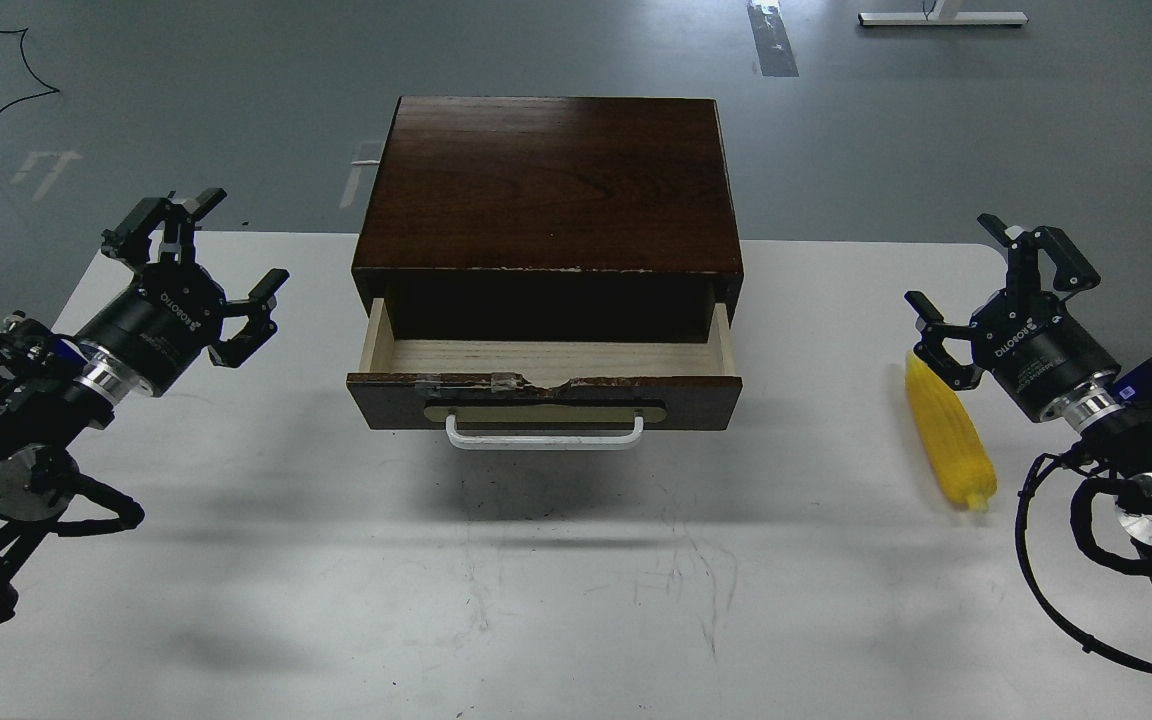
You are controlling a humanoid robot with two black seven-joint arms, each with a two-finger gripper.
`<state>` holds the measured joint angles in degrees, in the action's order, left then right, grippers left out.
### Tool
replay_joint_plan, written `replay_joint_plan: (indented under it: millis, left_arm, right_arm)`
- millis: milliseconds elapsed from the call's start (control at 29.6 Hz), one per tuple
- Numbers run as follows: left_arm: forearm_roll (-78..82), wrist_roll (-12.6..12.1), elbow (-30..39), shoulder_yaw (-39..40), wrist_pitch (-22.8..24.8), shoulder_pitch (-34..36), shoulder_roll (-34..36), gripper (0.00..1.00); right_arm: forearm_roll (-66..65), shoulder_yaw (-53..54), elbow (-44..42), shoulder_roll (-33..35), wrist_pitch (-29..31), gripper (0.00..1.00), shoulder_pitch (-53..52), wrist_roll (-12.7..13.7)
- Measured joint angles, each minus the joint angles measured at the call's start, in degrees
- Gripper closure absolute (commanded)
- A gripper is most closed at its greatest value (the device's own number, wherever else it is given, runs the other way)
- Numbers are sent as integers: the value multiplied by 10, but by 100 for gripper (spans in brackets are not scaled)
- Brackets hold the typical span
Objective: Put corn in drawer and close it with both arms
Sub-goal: 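Move the right gripper toward the yellow corn cob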
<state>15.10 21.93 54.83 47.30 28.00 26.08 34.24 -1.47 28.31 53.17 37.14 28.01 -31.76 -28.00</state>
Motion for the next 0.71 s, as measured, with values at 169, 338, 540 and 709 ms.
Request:
replay_joint_plan:
  millis: [169, 338, 540, 709]
  left_arm:
    - [0, 2, 1, -1, 0, 0, 0, 1]
    - [1, 2, -2, -7, 0, 4, 1, 1]
    - [1, 2, -8, -8, 0, 21, 7, 1]
    - [1, 2, -7, -9, 0, 29, 6, 1]
  right_arm:
    - [0, -5, -1, 3, 0, 0, -1, 0]
    - [0, -7, -5, 3, 0, 0, -6, 0]
    - [-76, -13, -5, 41, 0, 0, -41, 0]
    - [-232, -13, 10, 104, 0, 0, -78, 0]
